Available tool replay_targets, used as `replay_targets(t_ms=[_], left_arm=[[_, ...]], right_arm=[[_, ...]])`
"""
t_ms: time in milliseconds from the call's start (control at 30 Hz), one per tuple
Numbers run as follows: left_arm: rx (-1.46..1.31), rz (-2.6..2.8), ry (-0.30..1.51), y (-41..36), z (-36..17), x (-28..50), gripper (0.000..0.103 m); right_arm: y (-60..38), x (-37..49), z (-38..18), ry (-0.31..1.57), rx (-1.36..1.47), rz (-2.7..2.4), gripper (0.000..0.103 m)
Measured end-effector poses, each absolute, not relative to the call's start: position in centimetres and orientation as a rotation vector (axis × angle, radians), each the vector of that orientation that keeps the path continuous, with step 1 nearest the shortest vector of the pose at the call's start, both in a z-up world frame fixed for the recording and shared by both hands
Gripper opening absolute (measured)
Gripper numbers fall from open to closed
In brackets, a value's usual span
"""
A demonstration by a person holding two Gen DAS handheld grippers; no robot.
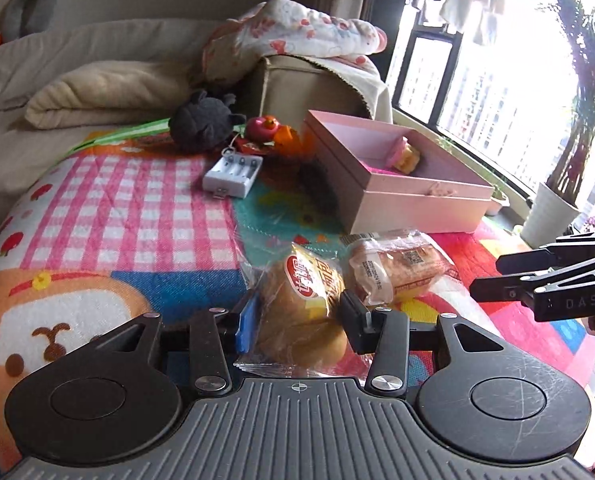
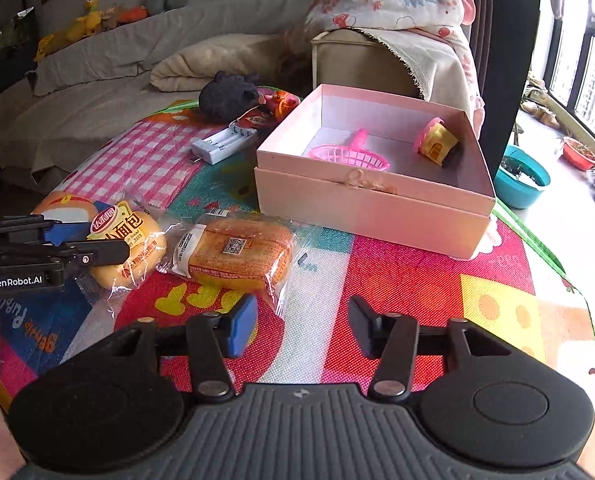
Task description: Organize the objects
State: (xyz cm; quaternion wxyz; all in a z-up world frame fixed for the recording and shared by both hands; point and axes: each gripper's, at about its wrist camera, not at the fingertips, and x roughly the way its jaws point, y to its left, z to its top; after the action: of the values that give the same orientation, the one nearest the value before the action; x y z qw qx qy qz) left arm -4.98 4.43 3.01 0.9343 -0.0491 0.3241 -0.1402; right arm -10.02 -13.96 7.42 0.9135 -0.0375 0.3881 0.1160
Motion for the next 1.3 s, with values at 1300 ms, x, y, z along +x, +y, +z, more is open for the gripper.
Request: replay_targets(t_ms=[1300], left_arm=[[-0.152,-0.176,0.636,8.2,4.6,-4.2,0.048]], right_arm=[[-5.5,-6.7,6.5,0.739,-0.301,0.488,0.103]])
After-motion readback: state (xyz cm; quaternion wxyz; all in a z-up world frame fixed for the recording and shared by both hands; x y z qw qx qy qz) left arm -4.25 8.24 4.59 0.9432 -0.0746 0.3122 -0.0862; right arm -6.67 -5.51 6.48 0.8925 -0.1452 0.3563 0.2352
